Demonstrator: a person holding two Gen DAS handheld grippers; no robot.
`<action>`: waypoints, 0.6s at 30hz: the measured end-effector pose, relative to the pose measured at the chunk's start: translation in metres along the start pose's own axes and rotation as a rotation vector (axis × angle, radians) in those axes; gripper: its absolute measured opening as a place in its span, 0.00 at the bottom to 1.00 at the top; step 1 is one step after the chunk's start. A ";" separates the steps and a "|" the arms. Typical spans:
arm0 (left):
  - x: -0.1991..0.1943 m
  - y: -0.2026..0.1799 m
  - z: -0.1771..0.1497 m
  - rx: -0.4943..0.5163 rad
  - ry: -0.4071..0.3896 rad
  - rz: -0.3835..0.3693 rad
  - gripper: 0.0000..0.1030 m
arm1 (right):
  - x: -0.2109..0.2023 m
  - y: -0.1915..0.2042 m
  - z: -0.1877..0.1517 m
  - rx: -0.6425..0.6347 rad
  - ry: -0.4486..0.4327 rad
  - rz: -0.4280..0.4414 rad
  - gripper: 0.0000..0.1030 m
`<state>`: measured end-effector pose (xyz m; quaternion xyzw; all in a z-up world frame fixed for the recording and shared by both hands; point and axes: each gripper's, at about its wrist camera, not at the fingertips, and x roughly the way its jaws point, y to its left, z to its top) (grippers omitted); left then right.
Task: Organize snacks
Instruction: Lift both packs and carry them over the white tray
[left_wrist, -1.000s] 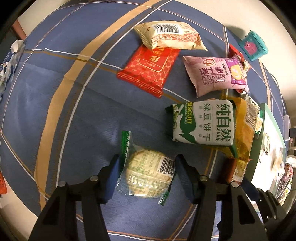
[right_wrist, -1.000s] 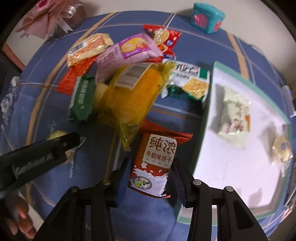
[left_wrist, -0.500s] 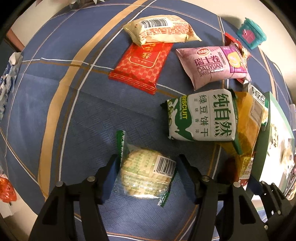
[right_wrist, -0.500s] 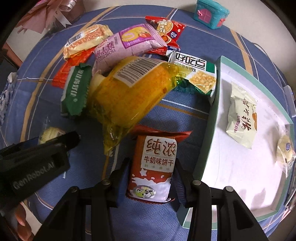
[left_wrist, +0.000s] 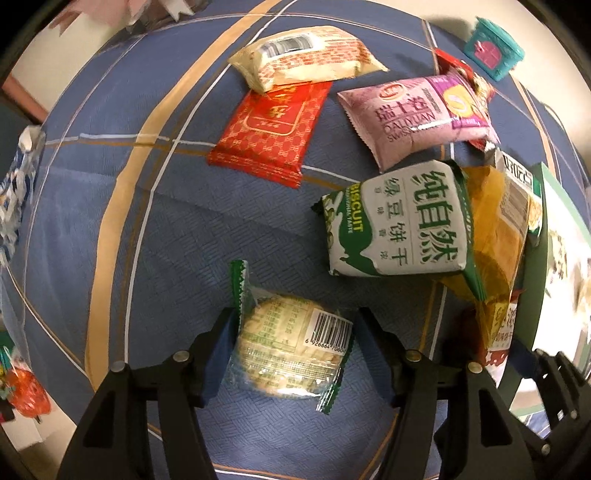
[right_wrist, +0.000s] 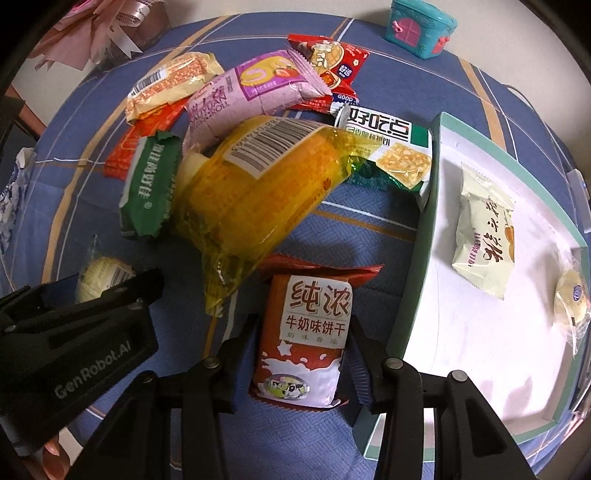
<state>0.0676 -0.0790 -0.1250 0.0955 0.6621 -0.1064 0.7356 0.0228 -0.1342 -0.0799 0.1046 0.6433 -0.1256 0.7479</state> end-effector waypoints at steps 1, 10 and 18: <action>0.001 -0.003 0.001 0.003 0.002 0.000 0.65 | 0.000 -0.001 0.001 0.002 0.000 0.003 0.48; 0.009 -0.018 0.007 0.024 0.031 -0.022 0.69 | -0.001 -0.004 0.007 -0.004 -0.001 0.004 0.48; 0.011 -0.015 0.004 0.030 0.025 -0.033 0.66 | 0.002 -0.004 0.011 -0.009 -0.002 0.003 0.47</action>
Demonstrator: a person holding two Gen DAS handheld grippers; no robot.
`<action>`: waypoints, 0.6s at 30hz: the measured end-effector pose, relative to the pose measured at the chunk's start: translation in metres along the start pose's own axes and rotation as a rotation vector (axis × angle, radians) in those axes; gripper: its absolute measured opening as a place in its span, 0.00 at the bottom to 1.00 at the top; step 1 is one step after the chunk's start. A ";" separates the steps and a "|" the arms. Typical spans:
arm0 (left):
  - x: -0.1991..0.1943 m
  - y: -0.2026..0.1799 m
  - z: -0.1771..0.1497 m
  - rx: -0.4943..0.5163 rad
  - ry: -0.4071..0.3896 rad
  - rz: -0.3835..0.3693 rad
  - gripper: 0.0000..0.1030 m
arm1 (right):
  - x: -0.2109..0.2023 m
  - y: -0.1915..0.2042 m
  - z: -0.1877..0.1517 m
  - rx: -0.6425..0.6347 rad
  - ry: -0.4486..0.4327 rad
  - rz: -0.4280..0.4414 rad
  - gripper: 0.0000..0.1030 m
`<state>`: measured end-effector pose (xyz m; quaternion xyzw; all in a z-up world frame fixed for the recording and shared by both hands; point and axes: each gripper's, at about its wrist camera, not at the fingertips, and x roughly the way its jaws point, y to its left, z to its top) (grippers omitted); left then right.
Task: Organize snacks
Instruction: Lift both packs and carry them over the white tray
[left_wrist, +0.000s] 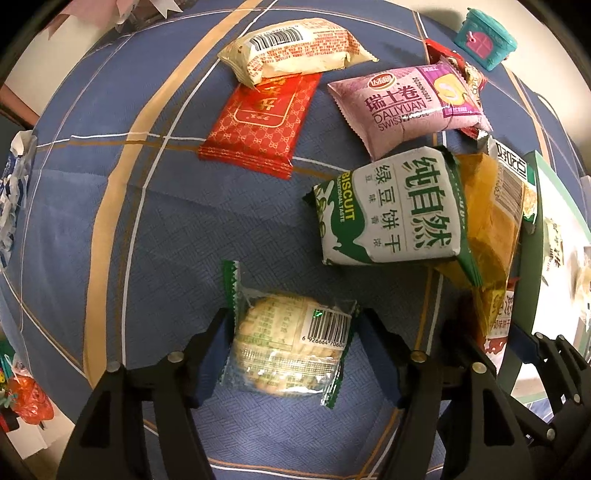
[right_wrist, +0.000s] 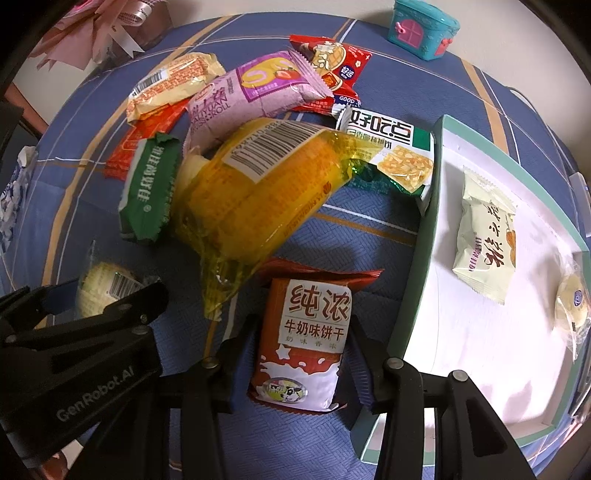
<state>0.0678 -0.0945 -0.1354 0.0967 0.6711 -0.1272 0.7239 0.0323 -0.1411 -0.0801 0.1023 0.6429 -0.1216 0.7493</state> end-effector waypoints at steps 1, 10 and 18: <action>-0.010 0.018 -0.008 0.007 -0.003 -0.002 0.62 | 0.000 0.000 0.000 0.002 0.000 0.001 0.47; -0.036 0.033 -0.004 -0.023 -0.048 -0.031 0.58 | -0.004 -0.013 0.000 0.057 0.002 0.037 0.41; -0.064 0.043 0.002 -0.059 -0.113 -0.059 0.58 | -0.022 -0.030 0.000 0.097 -0.024 0.094 0.41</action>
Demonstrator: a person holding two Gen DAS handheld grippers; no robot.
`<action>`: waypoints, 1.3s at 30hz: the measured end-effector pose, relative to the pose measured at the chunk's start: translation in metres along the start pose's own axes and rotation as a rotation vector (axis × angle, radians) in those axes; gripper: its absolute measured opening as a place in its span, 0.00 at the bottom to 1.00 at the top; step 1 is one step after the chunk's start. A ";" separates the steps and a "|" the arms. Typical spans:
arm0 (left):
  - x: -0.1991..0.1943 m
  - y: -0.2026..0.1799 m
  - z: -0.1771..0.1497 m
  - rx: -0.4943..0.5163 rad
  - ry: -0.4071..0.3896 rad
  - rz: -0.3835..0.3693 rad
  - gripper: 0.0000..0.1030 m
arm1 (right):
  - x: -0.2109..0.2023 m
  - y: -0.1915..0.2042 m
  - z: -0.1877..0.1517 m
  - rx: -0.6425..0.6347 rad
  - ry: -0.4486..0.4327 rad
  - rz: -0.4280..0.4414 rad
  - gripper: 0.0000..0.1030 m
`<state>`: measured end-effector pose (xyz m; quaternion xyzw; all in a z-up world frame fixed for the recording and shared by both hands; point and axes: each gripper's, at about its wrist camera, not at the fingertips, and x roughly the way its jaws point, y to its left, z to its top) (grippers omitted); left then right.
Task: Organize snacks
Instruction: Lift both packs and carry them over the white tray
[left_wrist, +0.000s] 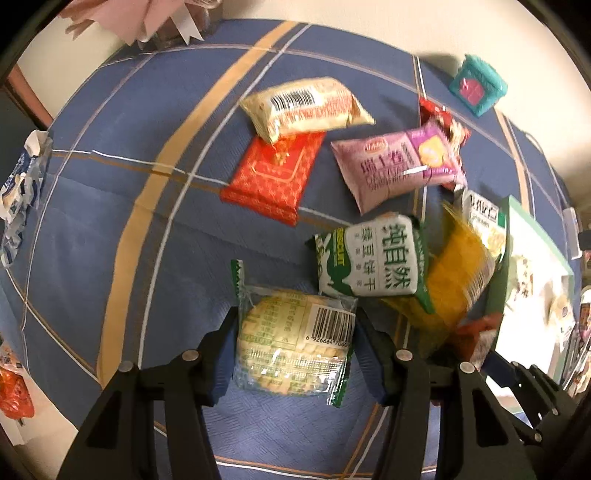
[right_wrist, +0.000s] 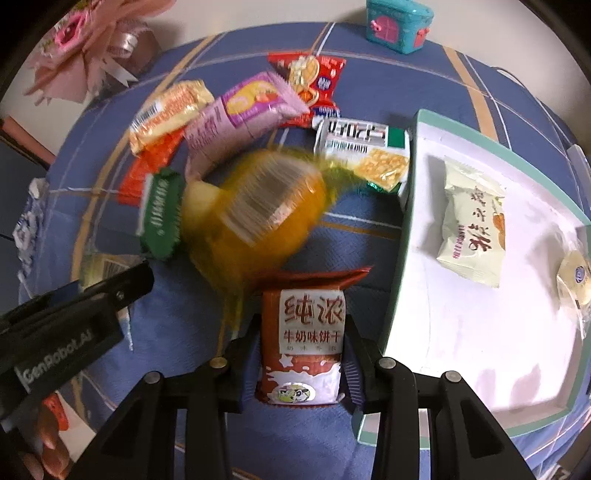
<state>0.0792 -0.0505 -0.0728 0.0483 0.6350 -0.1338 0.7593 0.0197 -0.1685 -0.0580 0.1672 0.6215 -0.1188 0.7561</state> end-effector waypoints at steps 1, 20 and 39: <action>-0.005 0.001 0.002 -0.006 -0.011 -0.003 0.58 | -0.004 -0.002 0.000 0.005 -0.009 0.004 0.41; -0.071 0.009 0.005 -0.056 -0.212 -0.050 0.58 | -0.066 -0.015 -0.004 0.058 -0.144 0.033 0.40; -0.075 -0.146 -0.034 0.349 -0.175 -0.142 0.58 | -0.091 -0.171 -0.035 0.442 -0.171 -0.186 0.41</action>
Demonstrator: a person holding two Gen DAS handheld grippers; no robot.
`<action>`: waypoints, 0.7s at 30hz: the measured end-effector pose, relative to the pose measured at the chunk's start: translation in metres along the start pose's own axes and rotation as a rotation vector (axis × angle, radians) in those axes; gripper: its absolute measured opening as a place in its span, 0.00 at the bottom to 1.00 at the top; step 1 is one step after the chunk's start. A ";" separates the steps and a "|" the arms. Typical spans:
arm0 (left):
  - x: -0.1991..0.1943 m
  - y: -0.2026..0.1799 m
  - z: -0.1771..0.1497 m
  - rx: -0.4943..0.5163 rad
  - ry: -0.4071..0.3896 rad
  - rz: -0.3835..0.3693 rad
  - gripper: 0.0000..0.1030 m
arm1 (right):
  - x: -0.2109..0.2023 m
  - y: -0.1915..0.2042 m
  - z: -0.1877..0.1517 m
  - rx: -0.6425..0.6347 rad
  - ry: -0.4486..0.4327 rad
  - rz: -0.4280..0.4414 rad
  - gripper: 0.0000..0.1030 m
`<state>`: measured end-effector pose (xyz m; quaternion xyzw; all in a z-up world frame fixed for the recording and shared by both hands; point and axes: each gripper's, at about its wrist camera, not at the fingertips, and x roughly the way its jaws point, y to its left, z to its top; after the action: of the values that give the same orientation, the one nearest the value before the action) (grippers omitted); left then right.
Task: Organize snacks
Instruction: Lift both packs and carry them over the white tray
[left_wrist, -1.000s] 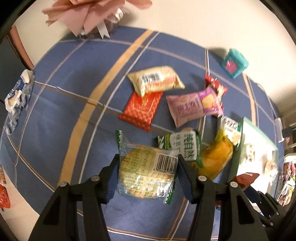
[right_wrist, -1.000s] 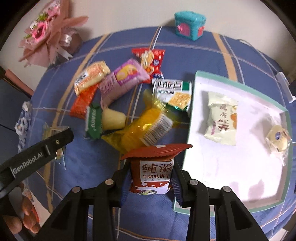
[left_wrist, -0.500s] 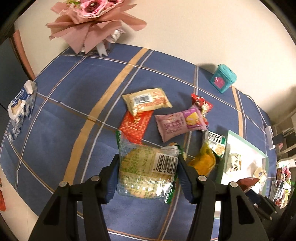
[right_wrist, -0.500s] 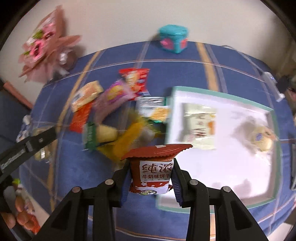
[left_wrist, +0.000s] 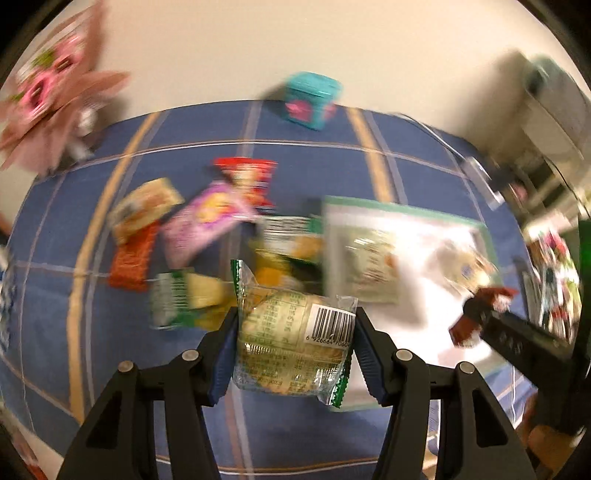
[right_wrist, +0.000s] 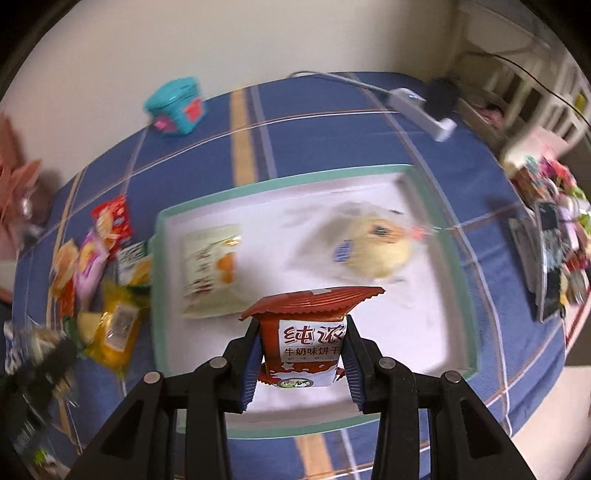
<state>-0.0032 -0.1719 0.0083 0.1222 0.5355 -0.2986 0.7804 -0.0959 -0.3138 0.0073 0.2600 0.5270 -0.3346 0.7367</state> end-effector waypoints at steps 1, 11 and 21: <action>0.002 -0.012 -0.001 0.029 0.006 -0.011 0.58 | -0.001 -0.006 0.001 0.010 -0.005 -0.005 0.41; 0.032 -0.059 -0.015 0.162 0.078 -0.012 0.58 | -0.001 -0.021 0.001 0.035 0.005 -0.002 0.41; 0.071 -0.065 -0.025 0.172 0.184 0.002 0.59 | 0.035 -0.012 -0.009 0.004 0.124 0.001 0.41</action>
<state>-0.0434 -0.2343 -0.0580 0.2162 0.5772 -0.3302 0.7149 -0.1027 -0.3223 -0.0295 0.2821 0.5710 -0.3187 0.7020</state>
